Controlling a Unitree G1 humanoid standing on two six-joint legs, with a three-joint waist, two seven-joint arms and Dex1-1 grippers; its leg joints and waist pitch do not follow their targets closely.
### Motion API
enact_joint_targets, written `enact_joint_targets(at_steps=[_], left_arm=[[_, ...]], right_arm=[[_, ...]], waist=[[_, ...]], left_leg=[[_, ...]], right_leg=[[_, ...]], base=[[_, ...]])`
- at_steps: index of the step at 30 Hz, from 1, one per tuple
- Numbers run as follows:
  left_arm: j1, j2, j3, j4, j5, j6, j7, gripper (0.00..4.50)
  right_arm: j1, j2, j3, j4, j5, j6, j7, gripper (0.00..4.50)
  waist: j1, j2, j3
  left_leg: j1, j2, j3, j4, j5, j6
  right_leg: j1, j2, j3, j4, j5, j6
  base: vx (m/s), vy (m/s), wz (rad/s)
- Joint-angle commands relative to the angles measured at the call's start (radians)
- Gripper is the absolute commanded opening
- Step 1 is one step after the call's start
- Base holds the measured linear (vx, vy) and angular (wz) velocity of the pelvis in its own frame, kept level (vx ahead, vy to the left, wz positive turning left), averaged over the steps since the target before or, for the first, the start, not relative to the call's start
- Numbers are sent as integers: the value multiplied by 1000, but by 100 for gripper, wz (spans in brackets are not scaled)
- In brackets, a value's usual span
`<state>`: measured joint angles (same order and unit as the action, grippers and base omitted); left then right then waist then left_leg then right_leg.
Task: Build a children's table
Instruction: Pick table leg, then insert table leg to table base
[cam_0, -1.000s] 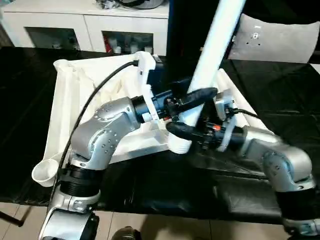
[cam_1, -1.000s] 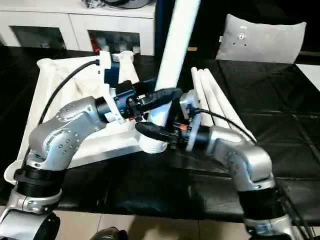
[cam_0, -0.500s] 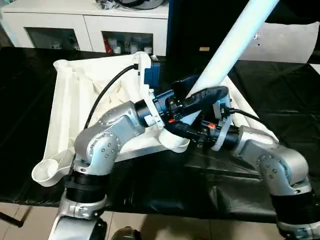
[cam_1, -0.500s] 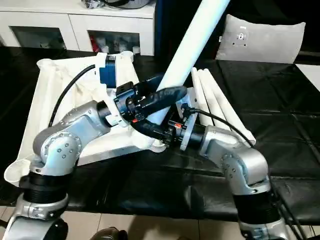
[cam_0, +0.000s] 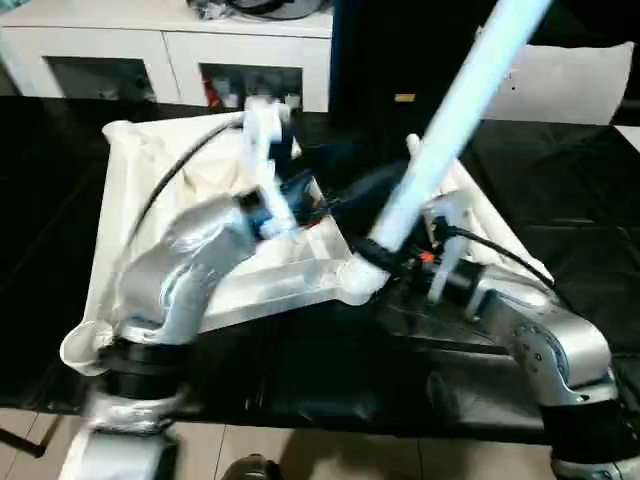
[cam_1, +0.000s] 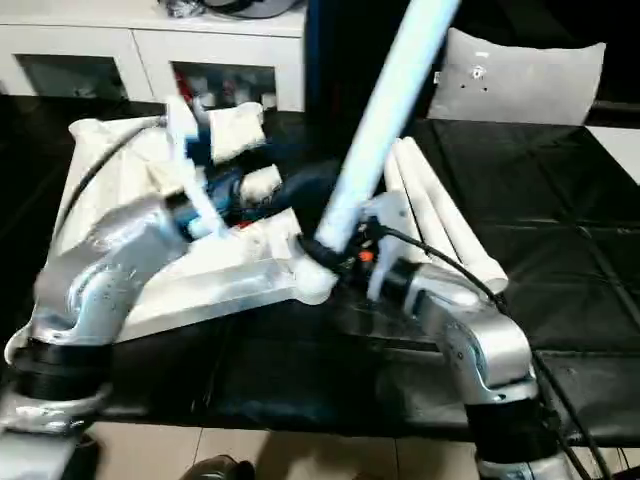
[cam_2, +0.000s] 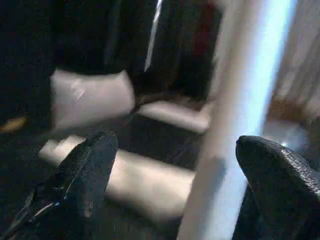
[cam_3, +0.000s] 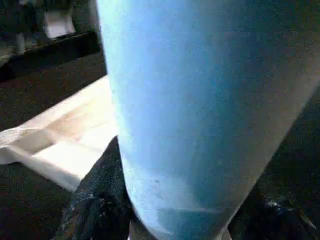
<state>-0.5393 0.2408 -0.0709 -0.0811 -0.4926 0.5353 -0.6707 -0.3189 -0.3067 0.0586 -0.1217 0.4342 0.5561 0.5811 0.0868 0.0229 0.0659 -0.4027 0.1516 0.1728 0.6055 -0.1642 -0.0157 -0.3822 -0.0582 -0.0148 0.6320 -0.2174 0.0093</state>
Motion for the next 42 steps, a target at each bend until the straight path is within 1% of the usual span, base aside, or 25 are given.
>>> enact_joint_targets(at_steps=[1,2,3,4,5,6,7,8,9,10,12,13,14,15,18,21,22,23,25,32,33,36,39,40,42], left_arm=[[31,42,-43,-6,56,-15,-7,427],[48,63,-60,-12,78,-27,-13,427],[48,63,-60,-12,78,-27,-13,427],[66,84,-75,-15,99,-31,-16,427],[79,107,-97,-13,130,-42,-20,427],[92,131,-121,-3,163,-55,-29,427],[104,153,-146,9,195,-67,-41,427],[122,188,-192,23,228,-77,-82,410],[129,204,-216,32,249,-80,-94,400],[132,212,-229,39,261,-82,-97,400],[134,211,-241,62,283,-99,-87,390],[134,211,-241,62,283,-99,-87,380],[133,220,-262,98,313,-121,-87,354],[132,225,-271,111,325,-133,-91,350],[130,222,-272,135,329,-163,-109,336],[95,224,-288,218,361,-243,-145,305],[89,226,-295,229,367,-254,-154,301],[83,224,-296,245,364,-257,-168,274],[73,221,-299,275,362,-261,-190,264],[52,229,-318,364,377,-298,-259,205],[46,227,-317,384,387,-310,-257,205],[37,221,-312,419,399,-326,-258,176],[30,220,-312,442,405,-339,-264,153],[29,222,-314,446,408,-342,-268,153],[27,222,-314,455,414,-348,-275,128]], right_arm=[[14,6,-24,-14,-28,-39,-40,193],[23,22,-31,-20,-33,-80,-46,193],[23,22,-31,-20,-33,-80,-46,193],[31,33,-31,-23,-58,-121,-69,193],[36,43,-30,-21,-89,-162,-100,193],[38,51,-31,-18,-99,-172,-117,193],[39,56,-35,-20,-89,-145,-127,193],[42,51,-33,-27,-45,-115,-77,193],[47,50,-33,-31,-19,-104,-48,193],[50,50,-34,-32,-6,-101,-33,193],[54,55,-40,-26,6,-98,-28,193],[54,55,-40,-26,6,-98,-28,193],[57,54,-37,-19,13,-95,-23,193],[58,52,-32,-18,12,-96,-18,193],[63,48,-18,-19,4,-85,-16,193],[61,36,2,-8,-7,-79,6,193],[59,35,2,-4,-9,-79,7,193],[56,35,1,0,-8,-81,7,193],[52,32,0,4,-10,-85,10,193],[35,29,-1,27,-29,-142,28,193],[34,32,-1,31,-40,-153,16,193],[34,39,3,40,-66,-191,1,193],[33,23,25,30,-51,-127,25,193],[34,20,31,32,-54,-129,31,193],[35,18,37,37,-58,-136,35,193]], waist=[[-1,0,-74],[-1,1,-74],[-4,1,-75],[-2,4,-75],[-2,4,-75],[-4,1,-74],[-5,3,-72],[-5,2,-70],[-6,4,-71],[-6,7,-69],[-6,7,-70],[-5,8,-71],[-5,8,-68],[-6,7,-69],[-6,8,-69],[-4,6,-70],[-4,5,-68],[-4,7,-68],[-5,7,-68],[-8,8,-69],[-7,8,-69],[-8,7,-70],[-7,7,-71],[-6,7,-73],[-7,7,-72]], left_leg=[[34,66,-26,-75,-203,-44],[33,66,-26,-76,-207,-43],[33,65,-25,-76,-212,-41],[34,67,-26,-76,-208,-41],[33,66,-25,-77,-211,-46],[34,65,-24,-78,-216,-45],[35,65,-25,-80,-229,-46],[36,65,-26,-81,-239,-44],[36,65,-27,-82,-255,-43],[38,66,-27,-83,-271,-44],[38,67,-27,-84,-272,-49],[39,68,-28,-84,-272,-53],[37,67,-28,-85,-280,-55],[37,67,-28,-85,-284,-57],[38,66,-28,-85,-282,-59],[37,65,-27,-83,-272,-52],[38,66,-27,-84,-274,-51],[37,67,-28,-86,-272,-52],[37,67,-28,-86,-275,-54],[39,68,-26,-85,-277,-51],[38,69,-27,-85,-276,-51],[39,69,-27,-85,-285,-54],[39,69,-27,-85,-279,-48],[38,69,-27,-84,-271,-45],[37,70,-27,-84,-268,-43]], right_leg=[[28,-74,34,-77,-131,-175],[26,-74,35,-77,-130,-174],[26,-72,34,-75,-122,-175],[26,-73,34,-75,-110,-179],[22,-72,33,-76,-113,-177],[23,-71,33,-75,-114,-178],[23,-71,34,-76,-130,-175],[22,-71,35,-80,-145,-172],[23,-71,36,-78,-163,-167],[21,-72,37,-81,-176,-163],[20,-72,37,-80,-169,-168],[19,-73,36,-78,-159,-174],[18,-73,36,-81,-161,-178],[20,-74,36,-80,-163,-178],[19,-75,36,-79,-160,-182],[20,-76,37,-79,-150,-186],[18,-75,37,-81,-156,-181],[19,-77,37,-79,-150,-183],[19,-78,37,-78,-151,-189],[18,-79,37,-78,-135,-204],[19,-79,37,-77,-133,-205],[18,-81,37,-79,-146,-207],[21,-80,37,-77,-127,-215],[23,-81,37,-76,-121,-218],[23,-81,37,-76,-118,-218]], base=[[0,0,0],[0,0,0],[0,0,0],[0,0,0],[0,0,0],[0,0,0],[0,0,0],[0,0,0],[0,0,0],[0,0,0],[0,0,0],[0,0,0],[0,0,0],[0,0,0],[0,0,0],[0,0,0],[0,0,0],[0,0,0],[0,0,0],[0,0,0],[0,0,0],[0,0,0],[0,0,0],[0,0,0],[0,0,0]])
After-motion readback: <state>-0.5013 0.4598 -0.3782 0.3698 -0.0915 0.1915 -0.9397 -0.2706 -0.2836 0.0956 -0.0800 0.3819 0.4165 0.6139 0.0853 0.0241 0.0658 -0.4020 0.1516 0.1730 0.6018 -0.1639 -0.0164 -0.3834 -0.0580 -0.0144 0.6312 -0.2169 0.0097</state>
